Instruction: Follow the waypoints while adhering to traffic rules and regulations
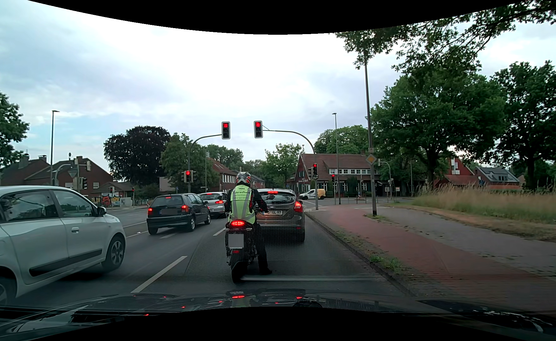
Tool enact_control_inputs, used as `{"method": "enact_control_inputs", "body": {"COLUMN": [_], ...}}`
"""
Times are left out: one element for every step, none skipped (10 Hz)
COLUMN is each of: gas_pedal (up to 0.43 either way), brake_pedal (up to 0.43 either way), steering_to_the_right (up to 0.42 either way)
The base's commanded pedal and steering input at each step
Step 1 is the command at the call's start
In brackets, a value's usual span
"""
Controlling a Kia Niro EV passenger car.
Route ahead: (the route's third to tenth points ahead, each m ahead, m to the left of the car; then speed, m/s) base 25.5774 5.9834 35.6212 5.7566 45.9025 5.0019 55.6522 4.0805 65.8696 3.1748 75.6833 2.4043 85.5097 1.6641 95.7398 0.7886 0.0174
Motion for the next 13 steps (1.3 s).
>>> {"method": "enact_control_inputs", "body": {"gas_pedal": [0.000, 0.000, 0.000, 0.000, 0.000, 0.000, 0.000, 0.000, 0.000, 0.000, 0.000, 0.000, 0.000], "brake_pedal": [0.000, 0.000, 0.000, 0.000, 0.000, 0.000, 0.000, 0.000, 0.000, 0.000, 0.000, 0.000, 0.000], "steering_to_the_right": [0.012, 0.012, 0.012, 0.012, 0.012, 0.012, 0.012, 0.012, 0.012, 0.012, 0.012, 0.012, 0.012]}}
